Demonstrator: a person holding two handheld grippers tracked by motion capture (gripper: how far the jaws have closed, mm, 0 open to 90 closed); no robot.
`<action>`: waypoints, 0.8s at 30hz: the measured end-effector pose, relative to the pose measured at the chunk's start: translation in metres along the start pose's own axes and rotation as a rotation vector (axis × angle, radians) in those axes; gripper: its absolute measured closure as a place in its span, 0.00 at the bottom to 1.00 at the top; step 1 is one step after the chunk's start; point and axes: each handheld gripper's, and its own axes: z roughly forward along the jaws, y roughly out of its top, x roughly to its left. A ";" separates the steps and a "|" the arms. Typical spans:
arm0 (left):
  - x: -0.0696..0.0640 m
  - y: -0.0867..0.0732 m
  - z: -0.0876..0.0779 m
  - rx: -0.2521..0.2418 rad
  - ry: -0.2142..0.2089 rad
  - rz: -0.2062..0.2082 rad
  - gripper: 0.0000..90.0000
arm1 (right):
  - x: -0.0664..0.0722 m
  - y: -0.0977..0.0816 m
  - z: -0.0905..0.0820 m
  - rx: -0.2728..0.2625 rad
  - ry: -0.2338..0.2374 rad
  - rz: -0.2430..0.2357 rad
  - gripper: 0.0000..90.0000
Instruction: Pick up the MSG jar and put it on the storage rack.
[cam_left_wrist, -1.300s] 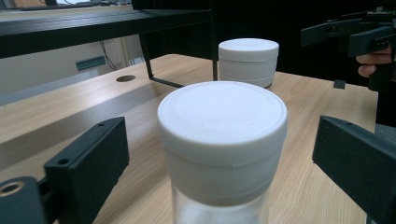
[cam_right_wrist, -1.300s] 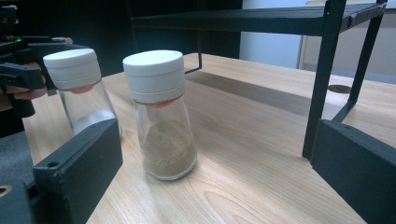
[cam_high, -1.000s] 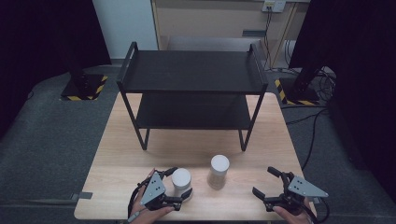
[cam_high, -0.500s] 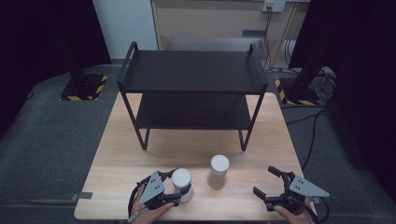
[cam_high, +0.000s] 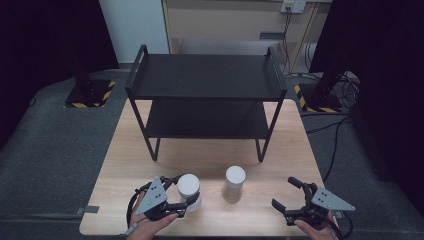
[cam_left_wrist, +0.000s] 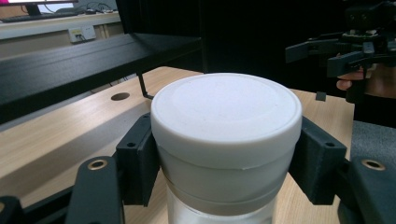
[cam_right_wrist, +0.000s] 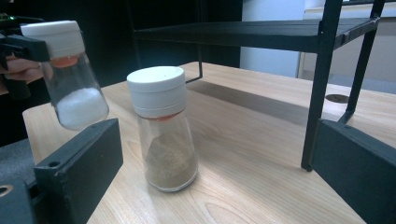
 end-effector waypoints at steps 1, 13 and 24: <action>0.001 0.001 -0.002 -0.003 0.000 0.001 0.36 | 0.000 0.000 0.000 0.000 -0.001 0.000 0.04; 0.012 0.019 -0.014 -0.007 -0.041 0.019 0.36 | 0.001 0.001 0.000 0.000 -0.005 0.004 0.04; 0.024 0.035 -0.014 -0.011 -0.099 0.013 0.36 | 0.001 0.003 -0.001 -0.002 -0.007 0.002 0.04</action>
